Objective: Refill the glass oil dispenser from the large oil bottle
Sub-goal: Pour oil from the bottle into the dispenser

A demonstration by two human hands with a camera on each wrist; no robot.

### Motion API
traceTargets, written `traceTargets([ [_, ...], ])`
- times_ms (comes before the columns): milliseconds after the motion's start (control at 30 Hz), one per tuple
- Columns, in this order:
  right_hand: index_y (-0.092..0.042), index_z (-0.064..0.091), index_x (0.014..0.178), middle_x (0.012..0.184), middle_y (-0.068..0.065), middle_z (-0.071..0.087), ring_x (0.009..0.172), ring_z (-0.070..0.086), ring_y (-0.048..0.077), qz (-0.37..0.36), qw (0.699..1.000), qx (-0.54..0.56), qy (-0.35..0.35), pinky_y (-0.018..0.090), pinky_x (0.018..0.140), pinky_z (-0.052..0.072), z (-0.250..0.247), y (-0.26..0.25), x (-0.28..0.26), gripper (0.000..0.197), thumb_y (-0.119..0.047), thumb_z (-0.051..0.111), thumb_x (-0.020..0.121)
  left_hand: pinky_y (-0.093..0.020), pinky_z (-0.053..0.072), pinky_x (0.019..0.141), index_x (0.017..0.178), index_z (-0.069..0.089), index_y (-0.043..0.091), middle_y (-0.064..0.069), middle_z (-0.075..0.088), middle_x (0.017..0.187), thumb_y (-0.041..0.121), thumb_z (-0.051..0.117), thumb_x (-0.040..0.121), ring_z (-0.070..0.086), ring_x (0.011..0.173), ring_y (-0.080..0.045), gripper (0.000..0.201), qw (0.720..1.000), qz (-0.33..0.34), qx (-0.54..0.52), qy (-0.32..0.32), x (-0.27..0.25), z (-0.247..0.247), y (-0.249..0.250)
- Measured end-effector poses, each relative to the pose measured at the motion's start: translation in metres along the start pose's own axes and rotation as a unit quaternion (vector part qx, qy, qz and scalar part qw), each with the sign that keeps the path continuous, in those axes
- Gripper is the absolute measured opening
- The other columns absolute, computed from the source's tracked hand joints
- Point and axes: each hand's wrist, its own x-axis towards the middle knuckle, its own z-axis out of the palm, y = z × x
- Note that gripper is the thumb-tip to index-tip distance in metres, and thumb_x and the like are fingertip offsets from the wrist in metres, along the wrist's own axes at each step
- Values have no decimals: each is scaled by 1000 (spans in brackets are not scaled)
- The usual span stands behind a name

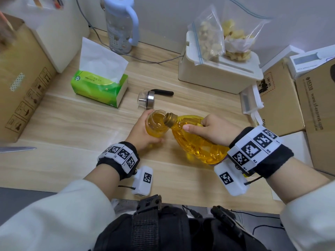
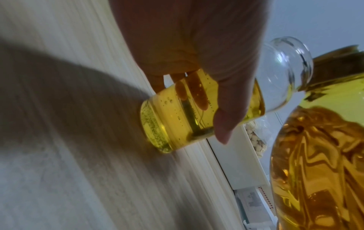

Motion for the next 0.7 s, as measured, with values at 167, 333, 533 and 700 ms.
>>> traceTargets([
  [167, -16, 34, 48, 46, 1, 30, 45, 30, 17, -17, 998, 58, 4, 29, 52, 25, 1, 7, 1, 58, -63, 51, 78, -8, 41, 85, 114, 37, 30, 14, 52, 107, -12, 81, 51, 51, 101, 0, 87, 1000, -3, 5, 3, 0, 0, -1],
  [333, -17, 35, 41, 29, -7, 31, 28, 29, 7, -55, 981, 188, 16, 19, 37, 26, -7, 17, 0, 59, -62, 55, 73, -10, 41, 88, 118, 37, 24, 11, 53, 109, -11, 82, 49, 52, 104, -6, 89, 1000, -9, 12, 10, 1, 0, -2],
  [533, -16, 36, 42, 35, -2, 31, 28, 28, 10, -92, 879, 457, 101, 16, 37, 25, -19, 34, 14, 74, -89, 50, 44, -8, 41, 88, 115, 38, 26, 12, 54, 108, -1, 86, 40, 54, 102, -1, 93, 999, -20, 24, 20, 0, -1, 0],
  [700, -17, 33, 48, 31, -9, 32, 27, 27, 6, -64, 697, 668, 252, 14, 33, 21, -2, 36, 36, 60, -60, 30, 90, -5, 40, 86, 108, 41, 35, 11, 54, 107, 6, 85, 37, 54, 95, 15, 88, 999, -22, 37, 31, 0, -4, 3],
])
